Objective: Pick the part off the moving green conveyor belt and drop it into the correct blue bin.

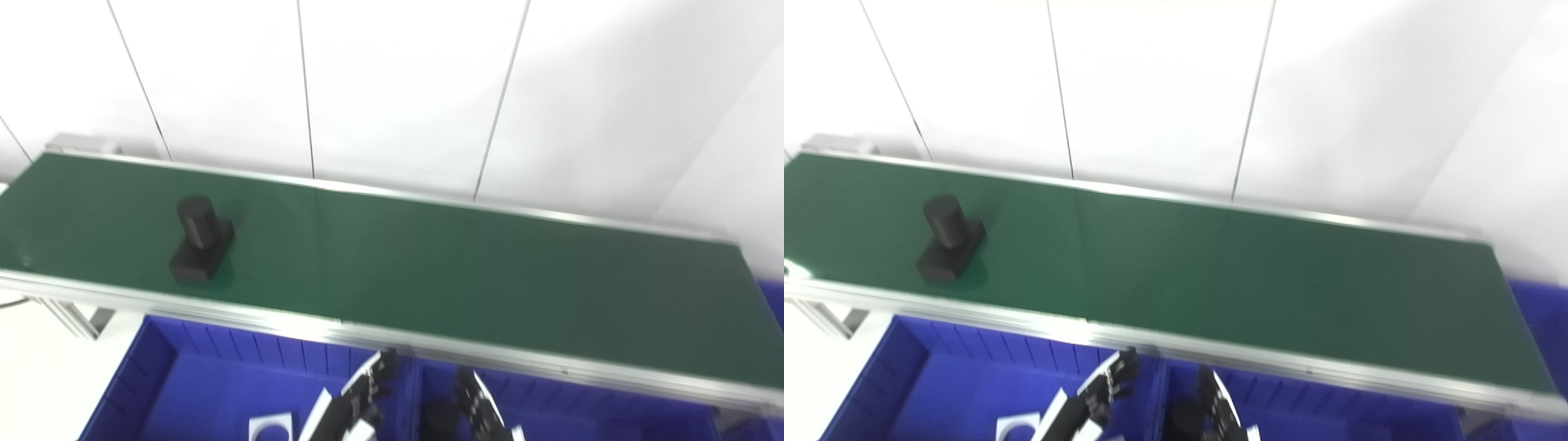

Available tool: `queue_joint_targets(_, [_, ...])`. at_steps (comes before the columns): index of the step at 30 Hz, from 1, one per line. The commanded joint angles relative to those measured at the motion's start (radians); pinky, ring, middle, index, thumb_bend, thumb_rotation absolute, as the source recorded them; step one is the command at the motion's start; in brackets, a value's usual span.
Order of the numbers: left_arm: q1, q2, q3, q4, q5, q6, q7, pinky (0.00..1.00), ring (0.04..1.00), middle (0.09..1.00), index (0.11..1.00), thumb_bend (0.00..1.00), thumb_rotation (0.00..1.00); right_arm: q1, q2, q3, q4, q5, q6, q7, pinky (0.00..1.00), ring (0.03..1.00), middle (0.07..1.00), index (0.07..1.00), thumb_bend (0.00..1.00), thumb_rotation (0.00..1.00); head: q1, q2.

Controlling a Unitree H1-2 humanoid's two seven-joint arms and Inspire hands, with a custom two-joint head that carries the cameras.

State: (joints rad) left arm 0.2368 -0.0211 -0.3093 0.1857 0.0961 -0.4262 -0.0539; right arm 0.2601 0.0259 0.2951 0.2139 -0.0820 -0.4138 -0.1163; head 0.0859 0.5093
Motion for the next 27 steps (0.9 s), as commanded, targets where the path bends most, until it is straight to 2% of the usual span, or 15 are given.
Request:
queue_joint_targets(1, [-0.013, -0.013, -0.010, -0.015, 0.006, -0.044, 0.016, 0.82, 0.887, 0.897, 0.896, 0.67, 0.90, -0.004, 0.002, 0.003, -0.018, 0.010, -0.056, 0.005, 0.90, 0.912, 0.923, 0.925, 0.84, 1.00, 0.006, 0.000])
queue_joint_targets(9, [-0.018, -0.010, -0.026, -0.007, 0.008, -0.044, 0.032, 0.82, 0.886, 0.894, 0.893, 0.68, 0.89, -0.002, 0.001, -0.002, -0.015, 0.028, -0.056, 0.016, 0.92, 0.916, 0.925, 0.931, 0.84, 1.00, 0.029, -0.010])
queue_joint_targets(27, [-0.015, -0.006, -0.026, -0.015, 0.009, -0.043, 0.033, 0.81, 0.883, 0.894, 0.897, 0.69, 0.90, -0.002, 0.004, 0.001, -0.025, 0.014, -0.056, 0.008, 0.91, 0.915, 0.929, 0.931, 0.81, 1.00, 0.001, 0.000])
